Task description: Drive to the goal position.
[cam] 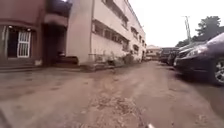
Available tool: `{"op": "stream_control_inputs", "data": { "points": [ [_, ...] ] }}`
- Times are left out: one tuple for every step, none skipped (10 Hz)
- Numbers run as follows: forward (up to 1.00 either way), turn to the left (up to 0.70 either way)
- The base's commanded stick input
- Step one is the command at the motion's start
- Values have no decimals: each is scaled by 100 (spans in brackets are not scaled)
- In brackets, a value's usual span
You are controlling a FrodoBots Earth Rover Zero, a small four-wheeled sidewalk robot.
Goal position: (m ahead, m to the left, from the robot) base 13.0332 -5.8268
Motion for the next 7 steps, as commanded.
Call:
{"op": "stream_control_inputs", "data": {
  "points": [
    [100, 12],
    [100, 12],
    [100, 5],
    [100, -4],
    [100, -20],
    [100, -28],
    [100, -28]
  ]
}}
